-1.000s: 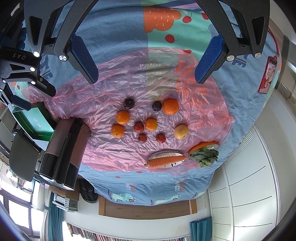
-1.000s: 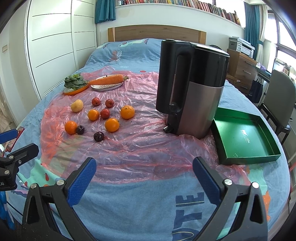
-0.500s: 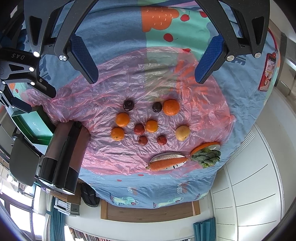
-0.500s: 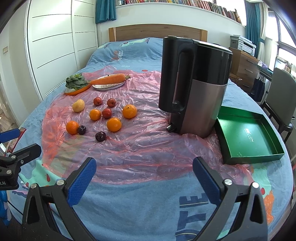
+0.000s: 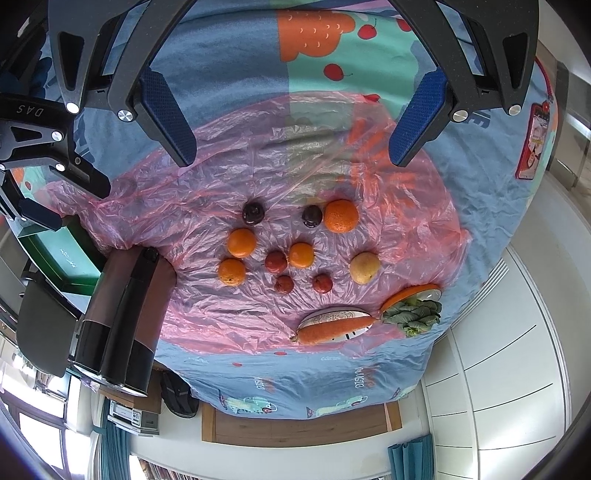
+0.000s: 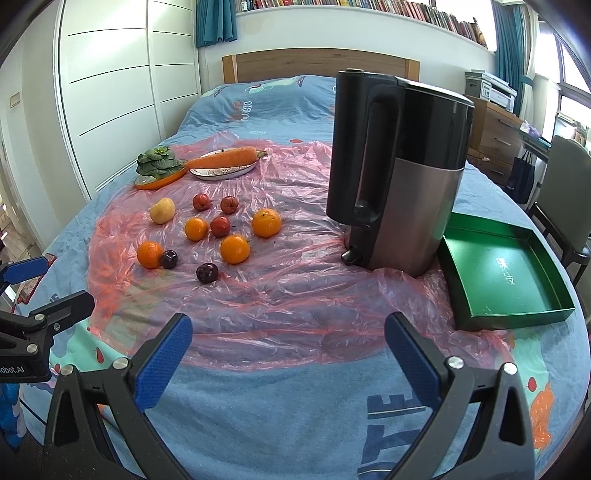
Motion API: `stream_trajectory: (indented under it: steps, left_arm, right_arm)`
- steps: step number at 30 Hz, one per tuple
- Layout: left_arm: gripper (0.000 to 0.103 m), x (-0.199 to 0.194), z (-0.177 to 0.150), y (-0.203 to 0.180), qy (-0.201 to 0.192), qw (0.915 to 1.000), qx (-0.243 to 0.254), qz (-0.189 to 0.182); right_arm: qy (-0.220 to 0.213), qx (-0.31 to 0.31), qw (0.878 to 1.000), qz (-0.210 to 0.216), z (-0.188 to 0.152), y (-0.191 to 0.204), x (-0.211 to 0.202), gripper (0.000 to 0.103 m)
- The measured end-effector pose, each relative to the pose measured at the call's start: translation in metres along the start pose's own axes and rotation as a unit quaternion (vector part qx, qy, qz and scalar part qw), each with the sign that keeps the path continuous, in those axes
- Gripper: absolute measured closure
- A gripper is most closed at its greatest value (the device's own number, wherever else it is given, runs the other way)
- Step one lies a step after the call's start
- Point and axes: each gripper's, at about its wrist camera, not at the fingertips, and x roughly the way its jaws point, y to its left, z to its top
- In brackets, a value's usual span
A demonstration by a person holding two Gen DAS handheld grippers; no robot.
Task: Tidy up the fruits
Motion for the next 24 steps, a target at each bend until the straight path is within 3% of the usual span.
stream_trajectory:
  steps: [24]
  left_arm:
    - [0.001, 0.03, 0.002, 0.015, 0.014, 0.9997, -0.022, -0.004]
  right_arm:
    - [-0.003, -0.004, 1.0, 0.024, 0.007, 0.012, 0.023, 0.0]
